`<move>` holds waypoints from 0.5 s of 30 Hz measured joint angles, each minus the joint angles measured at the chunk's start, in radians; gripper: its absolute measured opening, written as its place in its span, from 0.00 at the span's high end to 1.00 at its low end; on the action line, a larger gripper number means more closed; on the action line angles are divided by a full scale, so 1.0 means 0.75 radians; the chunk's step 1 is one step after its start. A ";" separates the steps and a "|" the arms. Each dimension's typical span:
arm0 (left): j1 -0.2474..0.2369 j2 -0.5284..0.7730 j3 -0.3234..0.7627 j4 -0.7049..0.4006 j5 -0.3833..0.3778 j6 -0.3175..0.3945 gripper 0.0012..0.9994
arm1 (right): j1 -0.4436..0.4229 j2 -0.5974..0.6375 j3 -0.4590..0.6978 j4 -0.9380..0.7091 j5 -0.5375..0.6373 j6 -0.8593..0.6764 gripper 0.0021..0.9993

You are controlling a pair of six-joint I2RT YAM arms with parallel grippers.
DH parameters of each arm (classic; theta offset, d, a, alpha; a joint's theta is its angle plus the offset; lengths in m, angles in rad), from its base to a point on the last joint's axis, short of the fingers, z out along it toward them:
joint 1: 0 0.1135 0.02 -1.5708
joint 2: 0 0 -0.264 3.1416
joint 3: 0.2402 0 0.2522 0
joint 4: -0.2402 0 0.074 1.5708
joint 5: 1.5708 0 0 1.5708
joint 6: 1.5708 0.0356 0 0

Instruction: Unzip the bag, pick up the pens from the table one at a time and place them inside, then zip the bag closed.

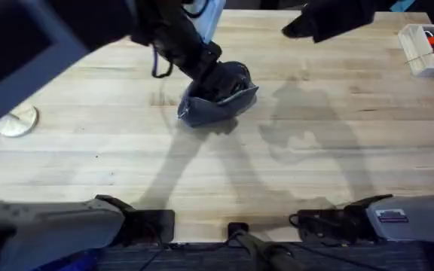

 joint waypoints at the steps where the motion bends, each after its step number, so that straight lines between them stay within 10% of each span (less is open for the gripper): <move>1: 0.003 -0.028 0.000 -0.017 0.000 0.026 0.01 | 0.016 0.000 0.000 -0.008 -0.007 0.000 0.00; 15: 0.167 -0.290 0.000 -0.260 -0.007 0.274 0.00 | 0.057 0.000 0.000 -0.017 -0.025 0.000 0.00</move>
